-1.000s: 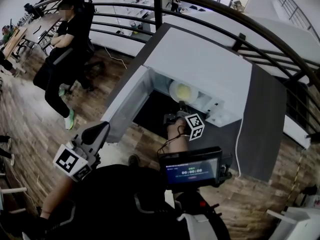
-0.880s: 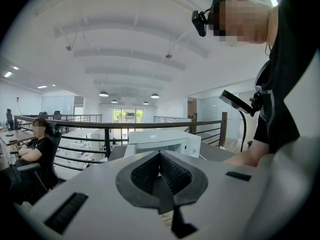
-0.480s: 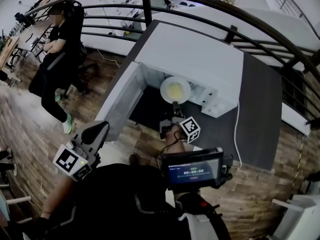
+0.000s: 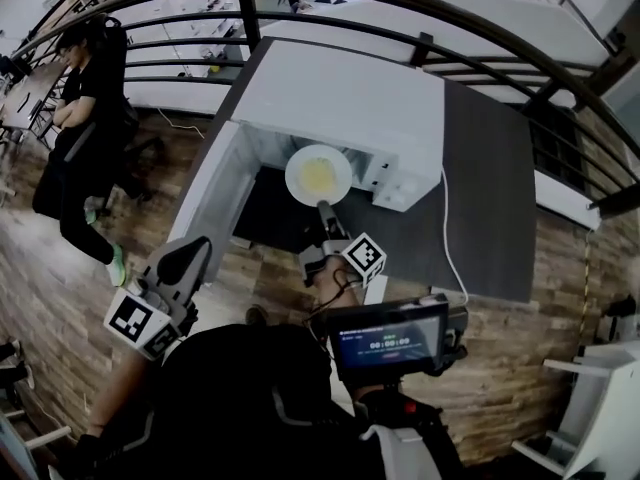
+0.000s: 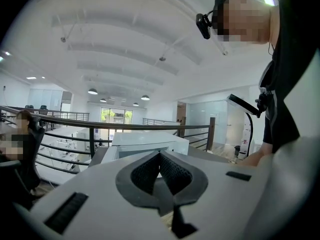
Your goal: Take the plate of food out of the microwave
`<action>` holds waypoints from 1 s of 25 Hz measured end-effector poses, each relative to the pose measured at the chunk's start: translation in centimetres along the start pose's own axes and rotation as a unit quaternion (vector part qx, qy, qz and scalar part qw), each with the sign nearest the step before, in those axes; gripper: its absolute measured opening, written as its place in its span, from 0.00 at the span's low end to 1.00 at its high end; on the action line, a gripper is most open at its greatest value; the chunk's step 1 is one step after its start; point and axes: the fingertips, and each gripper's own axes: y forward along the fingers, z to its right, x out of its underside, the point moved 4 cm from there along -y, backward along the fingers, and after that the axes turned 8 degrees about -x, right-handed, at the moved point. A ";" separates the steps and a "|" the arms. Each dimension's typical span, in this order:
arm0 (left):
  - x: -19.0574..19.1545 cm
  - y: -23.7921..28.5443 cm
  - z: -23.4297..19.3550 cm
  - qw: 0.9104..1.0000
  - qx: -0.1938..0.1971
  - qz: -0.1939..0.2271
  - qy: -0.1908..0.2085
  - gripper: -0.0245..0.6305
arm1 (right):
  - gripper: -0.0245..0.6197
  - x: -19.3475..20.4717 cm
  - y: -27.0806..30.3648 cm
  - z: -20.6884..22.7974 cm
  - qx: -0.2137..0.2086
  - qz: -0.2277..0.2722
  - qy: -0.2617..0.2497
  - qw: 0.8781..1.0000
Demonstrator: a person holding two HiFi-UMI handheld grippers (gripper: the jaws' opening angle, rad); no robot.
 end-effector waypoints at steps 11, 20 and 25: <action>0.3 1.9 1.5 0.998 0.054 0.018 -0.012 0.04 | 0.05 -0.3 -7.0 -8.3 -0.029 -0.005 -0.005 1.000; -0.2 2.1 1.8 0.997 0.074 0.023 -0.015 0.04 | 0.05 -0.3 -11.9 -12.3 -0.058 0.033 -0.002 0.998; -0.5 2.6 2.5 0.995 0.092 0.030 -0.011 0.04 | 0.05 -0.2 -12.5 -13.5 -0.066 0.040 -0.011 0.997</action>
